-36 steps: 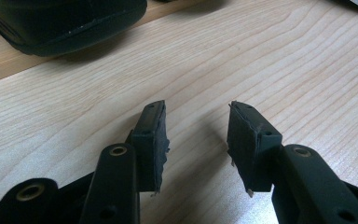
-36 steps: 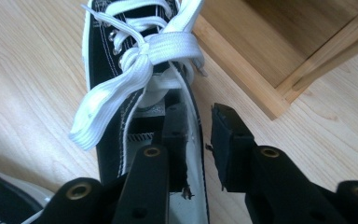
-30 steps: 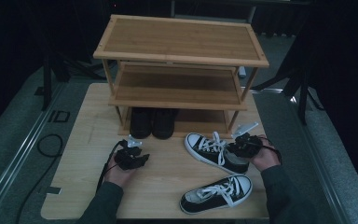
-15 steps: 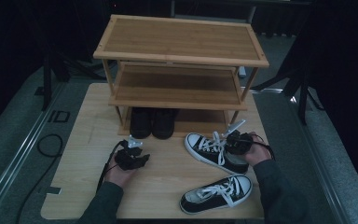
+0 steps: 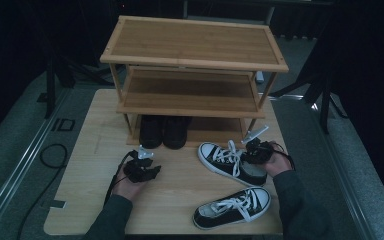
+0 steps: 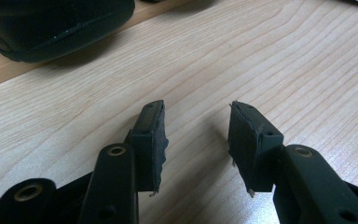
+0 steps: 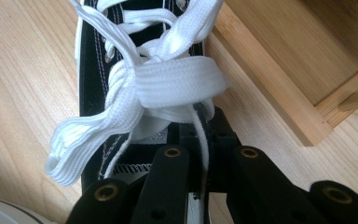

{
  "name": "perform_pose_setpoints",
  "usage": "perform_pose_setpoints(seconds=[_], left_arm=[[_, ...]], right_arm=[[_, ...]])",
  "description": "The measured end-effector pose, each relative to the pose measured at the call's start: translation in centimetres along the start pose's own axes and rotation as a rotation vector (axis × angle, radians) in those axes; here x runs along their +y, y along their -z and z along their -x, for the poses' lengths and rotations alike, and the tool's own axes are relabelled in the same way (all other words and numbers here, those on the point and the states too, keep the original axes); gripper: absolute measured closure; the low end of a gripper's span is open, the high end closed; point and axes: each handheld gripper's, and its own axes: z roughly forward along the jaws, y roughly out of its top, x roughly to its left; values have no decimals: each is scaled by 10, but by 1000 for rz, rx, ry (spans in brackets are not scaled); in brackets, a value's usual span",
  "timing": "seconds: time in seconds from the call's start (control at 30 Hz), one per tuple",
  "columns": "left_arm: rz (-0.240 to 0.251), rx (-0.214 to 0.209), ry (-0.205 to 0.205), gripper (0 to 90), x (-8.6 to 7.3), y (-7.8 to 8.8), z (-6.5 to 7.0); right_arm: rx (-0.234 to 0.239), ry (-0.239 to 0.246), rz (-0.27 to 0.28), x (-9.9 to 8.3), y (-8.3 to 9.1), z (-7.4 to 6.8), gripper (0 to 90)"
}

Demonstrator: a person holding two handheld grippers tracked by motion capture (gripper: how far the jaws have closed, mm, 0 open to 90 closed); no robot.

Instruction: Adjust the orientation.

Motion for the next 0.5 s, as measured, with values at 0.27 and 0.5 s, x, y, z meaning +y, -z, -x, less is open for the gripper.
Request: perform_pose_setpoints(seconds=[0.27,0.5], left_arm=[[3,-5,4,560,0,0,-1],[8,-6,2,558,0,0,0]], right_arm=[[7,8,12,5,4,1,883],[-4,13,17,8,12,2,883]])
